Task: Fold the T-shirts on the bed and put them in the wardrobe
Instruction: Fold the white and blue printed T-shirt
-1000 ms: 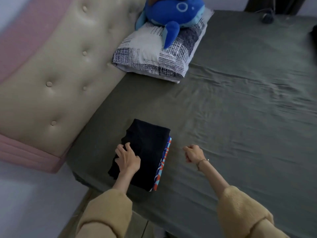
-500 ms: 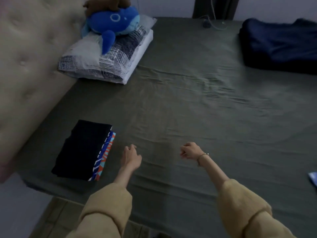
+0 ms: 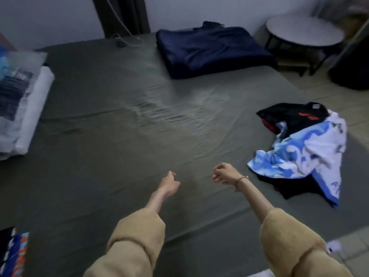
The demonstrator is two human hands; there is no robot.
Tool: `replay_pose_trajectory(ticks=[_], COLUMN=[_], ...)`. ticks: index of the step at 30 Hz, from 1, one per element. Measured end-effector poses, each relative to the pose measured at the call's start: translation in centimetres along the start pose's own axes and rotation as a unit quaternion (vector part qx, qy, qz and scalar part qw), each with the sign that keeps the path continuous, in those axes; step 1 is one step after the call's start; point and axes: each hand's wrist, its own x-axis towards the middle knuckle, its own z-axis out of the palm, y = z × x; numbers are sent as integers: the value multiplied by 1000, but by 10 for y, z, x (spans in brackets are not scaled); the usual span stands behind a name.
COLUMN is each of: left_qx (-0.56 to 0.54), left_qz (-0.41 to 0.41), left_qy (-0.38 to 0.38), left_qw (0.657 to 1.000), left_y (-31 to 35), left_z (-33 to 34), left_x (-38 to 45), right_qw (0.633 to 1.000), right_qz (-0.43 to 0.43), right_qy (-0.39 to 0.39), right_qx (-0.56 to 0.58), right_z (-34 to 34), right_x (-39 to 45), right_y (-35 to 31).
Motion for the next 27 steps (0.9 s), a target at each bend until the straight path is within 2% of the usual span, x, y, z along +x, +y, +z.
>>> replay_pose_trajectory(ticks=[5, 11, 17, 19, 21, 24, 27], left_qx=[69, 93, 35, 9, 46, 163, 163], left_qz=[59, 120, 182, 178, 181, 193, 189], left_qy=[-55, -91, -110, -128, -117, -42, -25], left_qw=[994, 984, 977, 976, 976, 967, 968], left_y=[110, 224, 311, 332, 350, 363, 369], left_z=[69, 164, 249, 274, 295, 308, 307], left_x=[32, 57, 81, 88, 93, 100, 103], right_qw=[995, 984, 968, 962, 960, 957, 941], right_qz=[51, 83, 115, 152, 179, 177, 185], right_qy=[71, 140, 222, 225, 215, 226, 280], right_qx=[54, 76, 35, 18, 11, 29, 37], right_z=[-100, -201, -286, -306, -319, -323, -330], right_x=[10, 32, 53, 60, 66, 78, 86], right_y=[67, 143, 209, 227, 244, 255, 254])
